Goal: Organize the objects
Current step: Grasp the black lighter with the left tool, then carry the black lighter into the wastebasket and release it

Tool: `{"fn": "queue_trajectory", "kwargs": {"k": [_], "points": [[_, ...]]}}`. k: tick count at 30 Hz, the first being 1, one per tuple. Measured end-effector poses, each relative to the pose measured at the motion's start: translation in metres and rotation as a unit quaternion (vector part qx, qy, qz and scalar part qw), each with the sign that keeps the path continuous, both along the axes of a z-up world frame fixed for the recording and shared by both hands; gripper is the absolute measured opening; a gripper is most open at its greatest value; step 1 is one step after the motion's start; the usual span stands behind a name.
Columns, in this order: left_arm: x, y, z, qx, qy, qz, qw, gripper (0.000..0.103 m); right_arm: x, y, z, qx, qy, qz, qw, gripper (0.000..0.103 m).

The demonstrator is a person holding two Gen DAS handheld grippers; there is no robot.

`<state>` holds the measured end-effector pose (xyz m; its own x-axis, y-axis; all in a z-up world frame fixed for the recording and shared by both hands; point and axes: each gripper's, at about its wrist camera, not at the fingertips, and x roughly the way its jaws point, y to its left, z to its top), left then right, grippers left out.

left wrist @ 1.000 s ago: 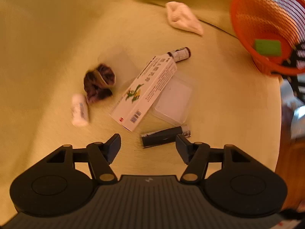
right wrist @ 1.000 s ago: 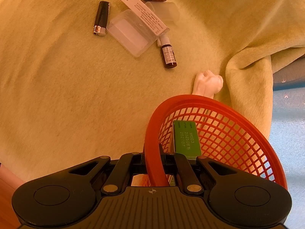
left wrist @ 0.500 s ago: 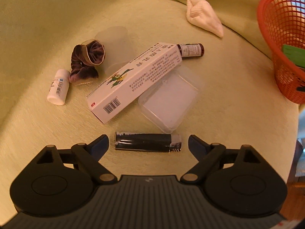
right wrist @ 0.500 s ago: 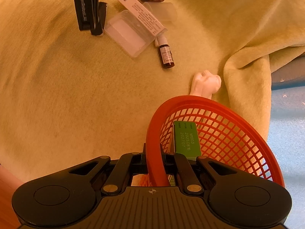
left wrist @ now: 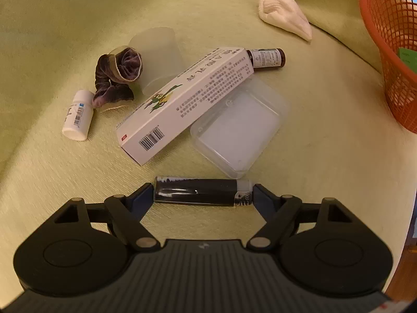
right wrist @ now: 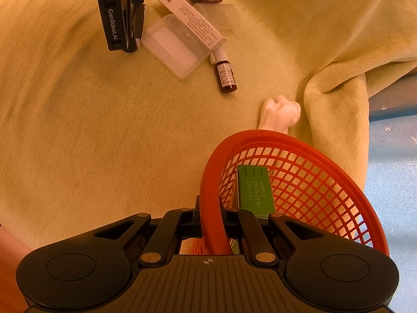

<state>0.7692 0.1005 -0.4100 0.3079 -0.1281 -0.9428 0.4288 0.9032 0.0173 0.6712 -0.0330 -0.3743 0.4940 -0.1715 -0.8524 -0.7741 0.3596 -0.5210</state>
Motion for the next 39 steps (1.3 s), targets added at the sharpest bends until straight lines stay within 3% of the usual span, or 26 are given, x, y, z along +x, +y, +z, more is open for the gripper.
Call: {"fn": "queue_trajectory", "kwargs": {"k": [11,23,26,33,39], "points": [[-0.004,0.003,0.042,-0.008,-0.003,-0.022,0.9997,0.078,0.000,-0.001,0.001,-0.003,0.001,0.002,1.000,0.002],[0.013,-0.036,0.115,-0.066,-0.017,-0.111,0.9915,0.078,0.000,-0.002,0.001,-0.006,0.003,0.010,1.000,0.002],[0.020,-0.048,0.133,-0.103,-0.021,-0.147,0.9835,0.078,-0.001,-0.002,0.000,-0.007,0.002,0.013,1.000,0.002],[0.035,-0.101,0.162,-0.144,-0.033,-0.240,0.9593,0.079,-0.005,-0.001,-0.002,-0.007,0.000,0.013,1.000,0.002],[0.045,-0.148,0.171,-0.173,-0.025,-0.277,0.9448,0.079,-0.009,-0.003,-0.001,-0.003,-0.001,0.010,1.000,0.002]]}}
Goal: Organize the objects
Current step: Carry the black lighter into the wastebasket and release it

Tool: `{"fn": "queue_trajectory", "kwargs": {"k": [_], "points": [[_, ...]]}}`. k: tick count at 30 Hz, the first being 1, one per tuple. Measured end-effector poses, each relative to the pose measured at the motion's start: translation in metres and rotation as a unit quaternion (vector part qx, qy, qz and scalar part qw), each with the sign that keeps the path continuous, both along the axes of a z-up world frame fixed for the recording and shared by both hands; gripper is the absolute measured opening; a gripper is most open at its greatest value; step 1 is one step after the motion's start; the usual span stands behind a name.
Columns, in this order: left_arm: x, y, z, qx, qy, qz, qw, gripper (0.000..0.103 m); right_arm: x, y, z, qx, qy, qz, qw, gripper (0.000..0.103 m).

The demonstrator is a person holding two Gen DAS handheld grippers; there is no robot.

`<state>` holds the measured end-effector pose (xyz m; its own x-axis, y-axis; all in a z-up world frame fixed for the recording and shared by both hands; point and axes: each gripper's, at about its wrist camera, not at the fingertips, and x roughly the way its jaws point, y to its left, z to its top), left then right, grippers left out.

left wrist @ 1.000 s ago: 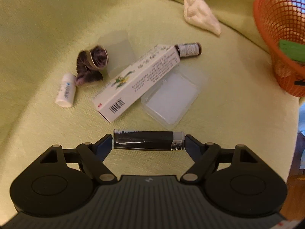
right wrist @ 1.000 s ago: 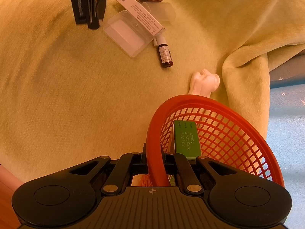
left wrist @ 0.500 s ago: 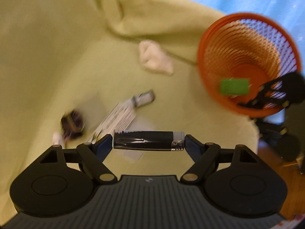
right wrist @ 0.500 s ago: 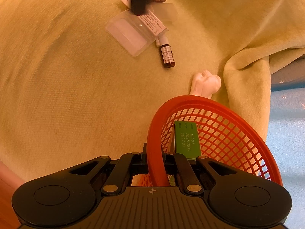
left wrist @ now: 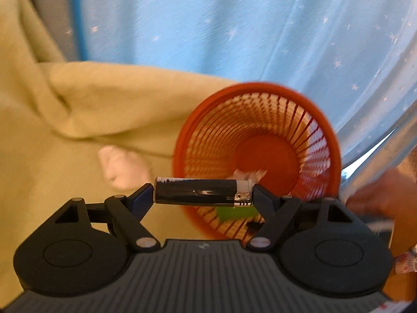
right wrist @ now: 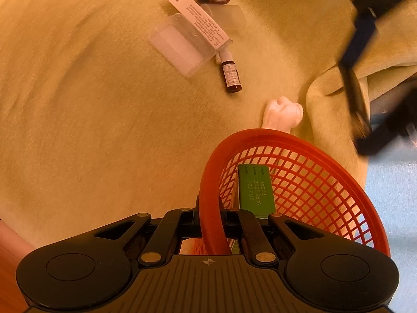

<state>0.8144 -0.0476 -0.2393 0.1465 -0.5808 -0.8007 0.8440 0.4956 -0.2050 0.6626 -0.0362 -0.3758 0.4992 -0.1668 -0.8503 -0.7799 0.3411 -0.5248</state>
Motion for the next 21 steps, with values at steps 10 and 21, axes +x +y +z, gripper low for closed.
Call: {"fn": "queue_trajectory", "kwargs": {"k": [10,21], "points": [[-0.007,-0.043,0.003,-0.036,0.011,-0.013,0.9992,0.087,-0.002,-0.004,0.005,0.013,-0.004,-0.016,1.000,0.002],[-0.002,0.018,-0.003,0.003,-0.008,0.055,0.9984,0.087,-0.004,-0.006,0.006,0.014,-0.004,-0.016,1.000,0.002]]}}
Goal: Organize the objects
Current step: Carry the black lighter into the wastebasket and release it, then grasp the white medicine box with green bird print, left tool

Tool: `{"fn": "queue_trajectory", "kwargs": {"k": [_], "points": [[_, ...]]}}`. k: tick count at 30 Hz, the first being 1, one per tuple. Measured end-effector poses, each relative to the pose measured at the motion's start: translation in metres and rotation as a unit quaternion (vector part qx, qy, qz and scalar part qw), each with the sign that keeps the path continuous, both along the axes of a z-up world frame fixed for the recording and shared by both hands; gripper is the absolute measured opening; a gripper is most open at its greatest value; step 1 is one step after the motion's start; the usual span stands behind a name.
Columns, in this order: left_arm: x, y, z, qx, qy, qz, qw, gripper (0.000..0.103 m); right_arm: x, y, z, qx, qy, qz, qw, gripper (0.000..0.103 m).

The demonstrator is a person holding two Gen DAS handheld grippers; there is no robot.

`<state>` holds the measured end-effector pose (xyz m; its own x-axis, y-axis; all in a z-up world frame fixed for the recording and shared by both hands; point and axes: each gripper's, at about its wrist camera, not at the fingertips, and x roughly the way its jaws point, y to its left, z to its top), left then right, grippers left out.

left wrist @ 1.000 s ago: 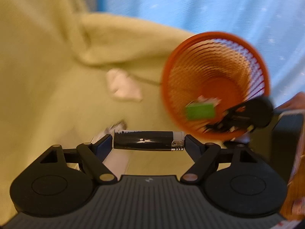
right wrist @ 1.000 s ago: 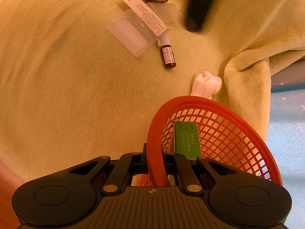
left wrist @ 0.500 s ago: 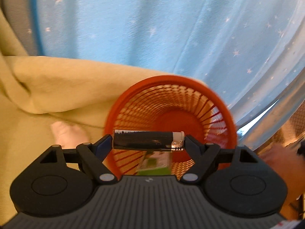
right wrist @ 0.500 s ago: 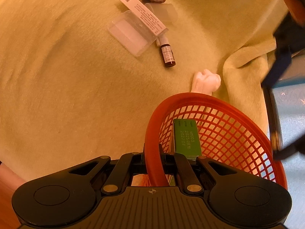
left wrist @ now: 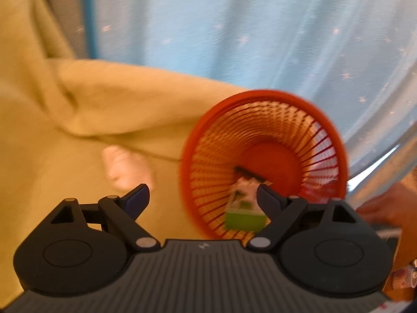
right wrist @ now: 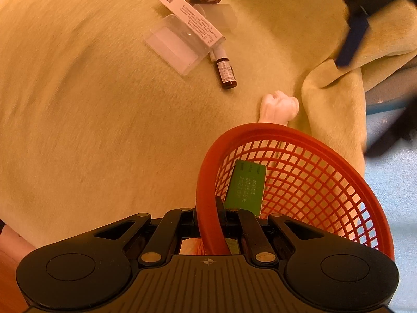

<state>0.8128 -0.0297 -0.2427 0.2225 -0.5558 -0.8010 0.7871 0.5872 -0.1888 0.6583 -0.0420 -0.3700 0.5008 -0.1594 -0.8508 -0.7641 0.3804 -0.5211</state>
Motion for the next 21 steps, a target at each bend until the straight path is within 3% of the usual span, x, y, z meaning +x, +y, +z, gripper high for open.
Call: {"fn": "queue_trajectory", "kwargs": {"k": [9,18,21], "points": [[-0.010,0.075,-0.023,0.062,-0.011,0.063,0.9960,0.086,0.002,0.000,0.000,-0.003,0.002,0.003,1.000,0.002],[-0.009,0.137,-0.053,0.134,-0.022,0.063,0.9887,0.086,0.003,0.002,-0.001,-0.008,0.004,0.005,1.000,0.002],[-0.004,0.148,-0.063,0.141,-0.018,0.057,0.9882,0.077,0.005,0.003,-0.002,-0.009,0.005,0.006,1.000,0.002]]}}
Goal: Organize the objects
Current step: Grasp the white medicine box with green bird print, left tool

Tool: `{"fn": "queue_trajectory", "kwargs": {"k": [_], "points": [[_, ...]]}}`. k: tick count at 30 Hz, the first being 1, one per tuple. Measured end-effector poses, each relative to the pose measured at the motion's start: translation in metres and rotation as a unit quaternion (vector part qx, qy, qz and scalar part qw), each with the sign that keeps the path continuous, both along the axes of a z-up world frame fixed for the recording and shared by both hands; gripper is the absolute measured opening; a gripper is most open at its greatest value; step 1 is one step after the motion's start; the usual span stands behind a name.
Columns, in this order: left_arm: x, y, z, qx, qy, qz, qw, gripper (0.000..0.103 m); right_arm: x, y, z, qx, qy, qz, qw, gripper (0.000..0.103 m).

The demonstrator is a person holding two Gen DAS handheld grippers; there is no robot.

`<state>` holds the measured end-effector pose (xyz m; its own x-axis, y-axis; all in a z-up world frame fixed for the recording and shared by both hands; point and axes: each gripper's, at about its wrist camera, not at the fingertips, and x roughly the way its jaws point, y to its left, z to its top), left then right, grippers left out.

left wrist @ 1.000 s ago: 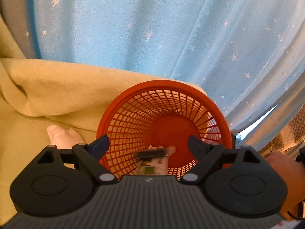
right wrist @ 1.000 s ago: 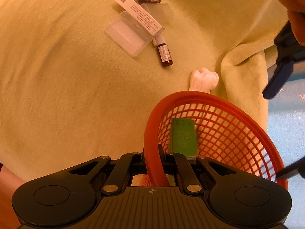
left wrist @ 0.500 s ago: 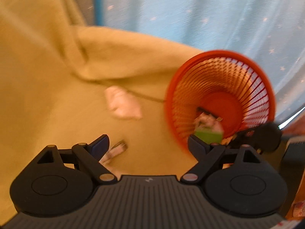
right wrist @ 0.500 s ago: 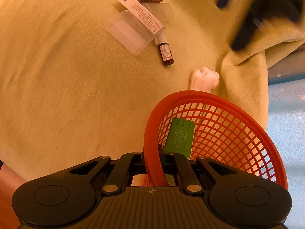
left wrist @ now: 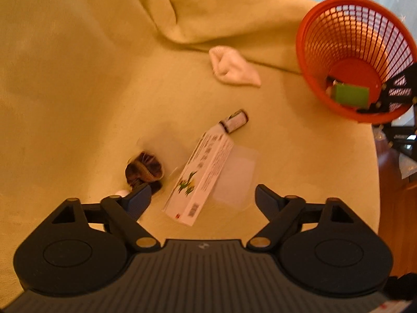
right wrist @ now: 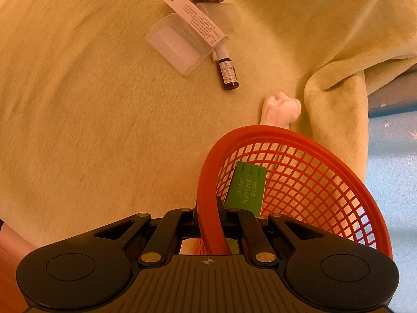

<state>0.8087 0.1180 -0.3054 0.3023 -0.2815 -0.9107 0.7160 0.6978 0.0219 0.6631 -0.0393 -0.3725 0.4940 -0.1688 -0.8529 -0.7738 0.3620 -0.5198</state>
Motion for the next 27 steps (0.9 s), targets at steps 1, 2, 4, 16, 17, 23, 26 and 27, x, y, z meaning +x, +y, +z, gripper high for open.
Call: {"fn": "queue_trajectory", "kwargs": {"k": [1,2,4,16,17,23,26,27], "points": [[0.003,0.003,-0.004,0.001,0.004,-0.001,1.0000,0.074,0.000,0.000,0.000,-0.001,0.000,0.001,1.000,0.002],[0.005,0.005,-0.008,0.003,0.008,-0.003,1.0000,0.072,0.000,0.001,-0.001,-0.002,0.000,0.003,1.000,0.002],[0.011,0.007,-0.018,0.003,0.015,-0.005,0.9999,0.070,0.000,0.001,-0.001,-0.002,0.000,0.004,1.000,0.002],[0.039,0.006,-0.070,0.020,0.050,-0.021,0.9983,0.052,0.001,0.005,-0.002,0.000,-0.001,-0.001,1.000,0.002],[0.041,0.007,-0.073,0.018,0.056,-0.023,0.9980,0.052,0.001,0.005,-0.003,0.000,-0.001,-0.002,1.000,0.002],[0.044,0.001,-0.085,0.026,0.077,-0.045,0.9957,0.044,0.002,0.007,-0.003,0.001,0.001,-0.003,1.000,0.002],[0.038,0.001,-0.080,0.022,0.074,-0.052,0.9957,0.040,0.002,0.007,-0.002,0.001,0.001,-0.004,1.000,0.002],[0.036,0.002,-0.078,0.021,0.071,-0.051,0.9959,0.039,0.003,0.007,-0.002,0.001,0.001,-0.005,1.000,0.002]]}}
